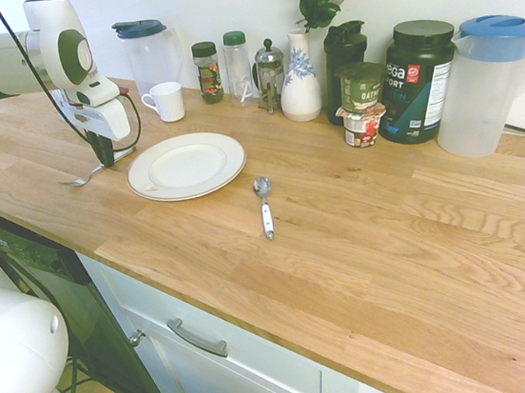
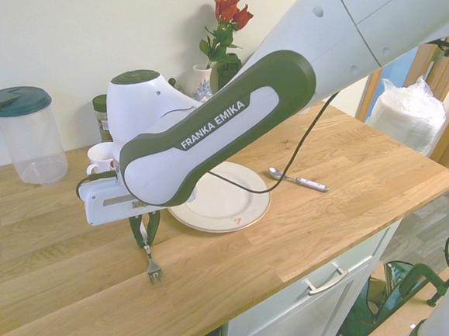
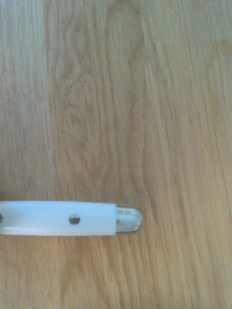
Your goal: Put the fork into the plate
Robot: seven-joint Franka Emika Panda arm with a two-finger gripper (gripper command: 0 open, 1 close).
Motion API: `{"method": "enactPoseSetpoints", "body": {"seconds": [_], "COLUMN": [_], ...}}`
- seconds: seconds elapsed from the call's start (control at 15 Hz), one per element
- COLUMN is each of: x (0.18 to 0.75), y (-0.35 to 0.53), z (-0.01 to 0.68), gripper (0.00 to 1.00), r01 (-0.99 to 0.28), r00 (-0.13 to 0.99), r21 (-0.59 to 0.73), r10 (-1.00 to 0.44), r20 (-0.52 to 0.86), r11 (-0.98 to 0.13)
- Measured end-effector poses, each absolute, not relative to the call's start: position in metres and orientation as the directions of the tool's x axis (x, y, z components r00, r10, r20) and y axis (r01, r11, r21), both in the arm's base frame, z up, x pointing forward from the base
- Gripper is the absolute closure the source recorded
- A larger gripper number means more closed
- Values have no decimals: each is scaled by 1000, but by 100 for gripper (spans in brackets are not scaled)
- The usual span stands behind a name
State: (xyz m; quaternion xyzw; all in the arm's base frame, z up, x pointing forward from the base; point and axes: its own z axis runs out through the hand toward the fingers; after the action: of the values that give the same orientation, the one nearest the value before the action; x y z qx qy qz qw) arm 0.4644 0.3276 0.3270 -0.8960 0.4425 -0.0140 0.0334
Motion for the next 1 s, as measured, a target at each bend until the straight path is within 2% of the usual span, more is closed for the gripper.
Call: {"method": "enactPoseSetpoints", "body": {"seconds": [0.33, 0.6, 0.8, 1.0], "x": [488, 514, 515, 499], "y": [303, 231, 182, 167], "z": [368, 403, 400, 388], "gripper": [100, 100, 100, 100], "r01": [-810, -846, -871, -880], "r00": [573, 507, 466, 457], "r21": [-144, -177, -162, -133], "r10": [-819, -861, -885, -889], "r20": [13, 27, 28, 17], "r11": [-569, -503, -464, -455]}}
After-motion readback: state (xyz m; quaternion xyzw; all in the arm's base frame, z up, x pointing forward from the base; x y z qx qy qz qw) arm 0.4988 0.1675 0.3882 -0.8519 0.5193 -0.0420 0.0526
